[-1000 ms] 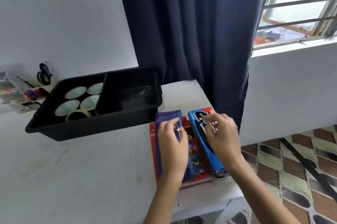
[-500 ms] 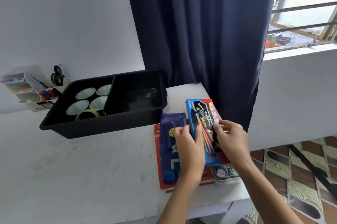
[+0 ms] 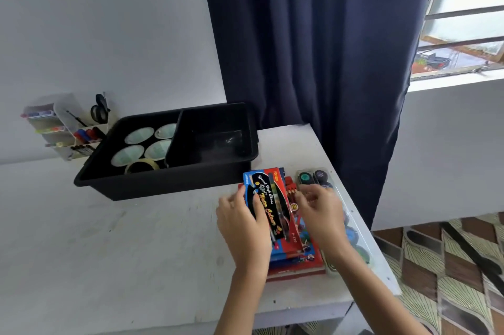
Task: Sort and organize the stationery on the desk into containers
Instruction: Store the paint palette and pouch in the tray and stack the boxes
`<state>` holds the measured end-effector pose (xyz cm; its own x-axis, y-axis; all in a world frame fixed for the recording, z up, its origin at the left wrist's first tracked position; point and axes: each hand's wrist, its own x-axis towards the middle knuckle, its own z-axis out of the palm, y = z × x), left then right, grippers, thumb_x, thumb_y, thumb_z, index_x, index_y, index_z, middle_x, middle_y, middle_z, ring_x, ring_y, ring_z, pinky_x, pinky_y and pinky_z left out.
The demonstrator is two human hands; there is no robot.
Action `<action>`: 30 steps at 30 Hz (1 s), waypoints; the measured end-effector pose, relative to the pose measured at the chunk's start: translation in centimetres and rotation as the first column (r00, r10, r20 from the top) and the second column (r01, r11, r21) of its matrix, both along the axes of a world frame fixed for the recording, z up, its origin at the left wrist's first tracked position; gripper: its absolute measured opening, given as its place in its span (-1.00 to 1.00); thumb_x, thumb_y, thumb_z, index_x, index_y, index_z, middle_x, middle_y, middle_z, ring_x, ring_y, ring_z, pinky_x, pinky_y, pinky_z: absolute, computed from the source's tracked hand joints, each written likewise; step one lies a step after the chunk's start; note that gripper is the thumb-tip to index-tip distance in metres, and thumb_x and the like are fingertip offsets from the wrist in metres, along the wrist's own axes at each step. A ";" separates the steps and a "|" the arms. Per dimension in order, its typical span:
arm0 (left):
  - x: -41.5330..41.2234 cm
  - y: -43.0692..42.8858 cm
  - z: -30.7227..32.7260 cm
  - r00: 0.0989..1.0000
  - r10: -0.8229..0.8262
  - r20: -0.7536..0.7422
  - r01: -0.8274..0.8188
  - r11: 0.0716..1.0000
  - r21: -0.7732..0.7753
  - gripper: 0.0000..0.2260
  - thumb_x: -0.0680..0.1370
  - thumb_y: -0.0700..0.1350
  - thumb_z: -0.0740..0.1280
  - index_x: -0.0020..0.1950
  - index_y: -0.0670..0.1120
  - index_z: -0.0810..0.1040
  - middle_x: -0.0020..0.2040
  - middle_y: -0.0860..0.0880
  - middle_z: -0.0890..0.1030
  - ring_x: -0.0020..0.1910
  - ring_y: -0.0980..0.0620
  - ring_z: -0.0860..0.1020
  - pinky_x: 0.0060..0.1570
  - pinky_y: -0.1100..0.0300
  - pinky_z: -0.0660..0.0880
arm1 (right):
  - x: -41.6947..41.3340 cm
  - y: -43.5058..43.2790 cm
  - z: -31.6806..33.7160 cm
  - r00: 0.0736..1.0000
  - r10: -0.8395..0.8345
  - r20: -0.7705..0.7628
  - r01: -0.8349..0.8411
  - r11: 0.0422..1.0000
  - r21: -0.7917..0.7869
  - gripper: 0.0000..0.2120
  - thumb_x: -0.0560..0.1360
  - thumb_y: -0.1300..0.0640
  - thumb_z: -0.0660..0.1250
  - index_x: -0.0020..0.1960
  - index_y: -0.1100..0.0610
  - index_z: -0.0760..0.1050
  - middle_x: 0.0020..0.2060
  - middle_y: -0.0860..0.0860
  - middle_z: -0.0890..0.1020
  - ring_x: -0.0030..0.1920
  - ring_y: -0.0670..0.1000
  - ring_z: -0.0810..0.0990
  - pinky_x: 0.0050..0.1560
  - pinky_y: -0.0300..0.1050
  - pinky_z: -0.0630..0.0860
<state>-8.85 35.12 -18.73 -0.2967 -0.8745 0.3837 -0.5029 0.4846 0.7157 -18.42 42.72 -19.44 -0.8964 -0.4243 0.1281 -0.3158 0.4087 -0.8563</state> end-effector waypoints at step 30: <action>-10.8 8.4 -0.6 0.924 -0.380 0.044 0.313 0.817 0.485 -0.82 0.61 -0.16 0.19 0.18 -0.15 0.45 0.12 -0.06 0.56 0.10 -0.02 0.53 0.06 0.13 0.52 | -6.4 9.2 -1.3 0.935 0.064 0.350 0.024 0.970 -0.241 -0.77 0.55 0.08 0.29 -0.05 0.22 0.63 -0.24 0.15 0.69 -0.25 0.08 0.67 -0.27 -0.09 0.59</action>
